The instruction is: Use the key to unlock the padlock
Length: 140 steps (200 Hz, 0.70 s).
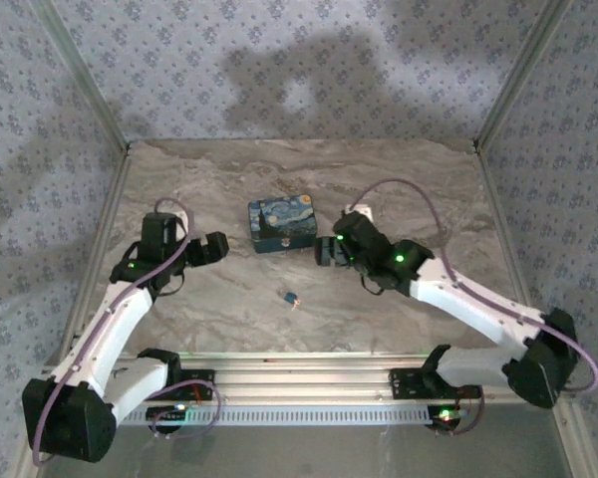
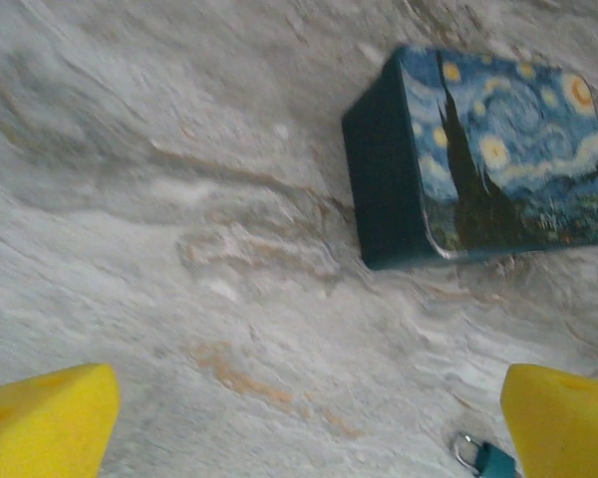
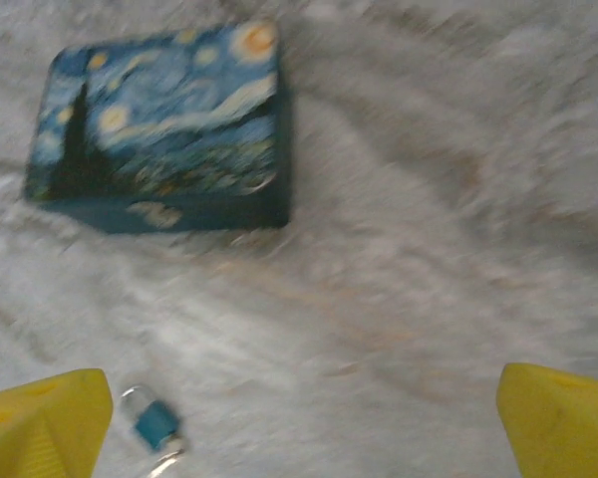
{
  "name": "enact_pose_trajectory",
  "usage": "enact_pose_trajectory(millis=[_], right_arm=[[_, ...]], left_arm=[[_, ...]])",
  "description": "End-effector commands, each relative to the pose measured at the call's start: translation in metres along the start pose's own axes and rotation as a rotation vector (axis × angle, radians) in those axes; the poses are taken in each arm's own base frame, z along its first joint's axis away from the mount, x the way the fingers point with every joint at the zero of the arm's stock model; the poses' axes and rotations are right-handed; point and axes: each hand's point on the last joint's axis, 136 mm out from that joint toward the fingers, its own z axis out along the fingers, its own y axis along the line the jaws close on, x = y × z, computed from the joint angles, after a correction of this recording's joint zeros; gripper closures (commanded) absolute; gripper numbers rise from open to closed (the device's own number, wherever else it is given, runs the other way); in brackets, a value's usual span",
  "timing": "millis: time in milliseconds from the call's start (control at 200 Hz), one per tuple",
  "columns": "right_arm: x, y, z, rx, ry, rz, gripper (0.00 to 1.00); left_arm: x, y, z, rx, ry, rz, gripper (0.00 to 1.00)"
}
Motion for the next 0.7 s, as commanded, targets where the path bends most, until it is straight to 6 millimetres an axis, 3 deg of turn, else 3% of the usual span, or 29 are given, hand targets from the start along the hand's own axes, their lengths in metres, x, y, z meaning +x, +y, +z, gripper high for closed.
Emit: enact_pose_trajectory(millis=[0,125,235,360,485,695], right_arm=[[-0.018,-0.061,-0.011,0.21,-0.137,-0.117,0.0],[-0.034,-0.111,-0.016,0.298,-0.284,-0.078,0.0],[-0.021,-0.151,-0.006,0.359,-0.389,-0.031,0.0],[0.0,-0.188,0.007,0.364,-0.401,0.025,0.0],[0.013,-0.226,0.015,0.417,-0.423,0.11,0.0],[0.017,-0.249,0.022,0.455,-0.502,0.131,0.0]], left_arm=[[-0.043,0.012,-0.02,-0.142,-0.082,0.114,0.02],[-0.076,0.019,-0.029,-0.248,-0.156,0.231,0.02],[-0.09,0.044,-0.023,-0.387,-0.269,0.278,0.02],[-0.07,0.061,0.009,-0.418,-0.313,0.386,0.02],[-0.054,0.084,0.03,-0.476,-0.367,0.332,0.02],[-0.042,0.101,0.05,-0.485,-0.434,0.308,0.02]])
